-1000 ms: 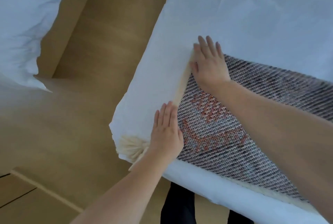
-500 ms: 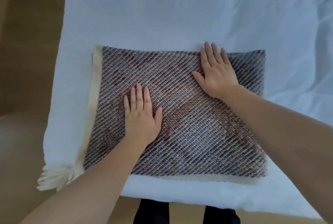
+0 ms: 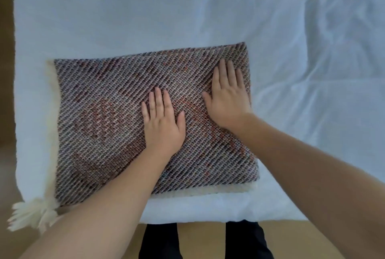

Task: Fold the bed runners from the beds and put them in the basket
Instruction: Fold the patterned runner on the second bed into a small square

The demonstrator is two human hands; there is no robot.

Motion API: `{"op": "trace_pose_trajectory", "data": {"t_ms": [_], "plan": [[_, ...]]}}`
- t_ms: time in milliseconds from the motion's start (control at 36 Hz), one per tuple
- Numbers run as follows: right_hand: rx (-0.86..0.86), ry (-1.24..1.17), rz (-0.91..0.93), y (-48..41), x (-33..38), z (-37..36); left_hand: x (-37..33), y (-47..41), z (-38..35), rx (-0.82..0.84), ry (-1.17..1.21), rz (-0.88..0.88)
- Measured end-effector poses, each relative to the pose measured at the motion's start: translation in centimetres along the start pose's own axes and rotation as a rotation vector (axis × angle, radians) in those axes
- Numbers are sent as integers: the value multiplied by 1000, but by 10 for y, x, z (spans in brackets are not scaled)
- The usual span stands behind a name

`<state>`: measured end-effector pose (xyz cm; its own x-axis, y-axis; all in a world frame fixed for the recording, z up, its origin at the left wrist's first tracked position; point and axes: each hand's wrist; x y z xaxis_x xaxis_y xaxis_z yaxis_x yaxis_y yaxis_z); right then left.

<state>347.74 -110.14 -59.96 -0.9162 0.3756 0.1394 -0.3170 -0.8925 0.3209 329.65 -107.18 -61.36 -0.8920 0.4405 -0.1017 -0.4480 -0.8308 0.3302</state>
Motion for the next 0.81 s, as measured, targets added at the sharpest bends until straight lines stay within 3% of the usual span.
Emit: {"op": "trace_pose_trajectory", "data": {"t_ms": [445, 584, 695, 806], "plan": [[47, -219, -31, 180, -31, -82, -28, 61, -20, 88, -65, -159], [-40, -666, -97, 169, -39, -56, -40, 80, -27, 140, -80, -204], [-90, -1036, -417, 120, -51, -13, -47, 88, -25, 177, -35, -241], [55, -1374, -656, 56, -68, 18, -44, 90, -14, 192, 28, -237]]}}
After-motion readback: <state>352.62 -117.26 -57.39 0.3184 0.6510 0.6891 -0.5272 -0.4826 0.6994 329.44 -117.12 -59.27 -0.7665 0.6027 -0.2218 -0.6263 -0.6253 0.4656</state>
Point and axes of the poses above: each hand's wrist, its own y-axis away from the middle knuckle, its own z-axis out of the back of the hand, x = y × z, and after that the axes turned 3 degrees about -y, right-handed
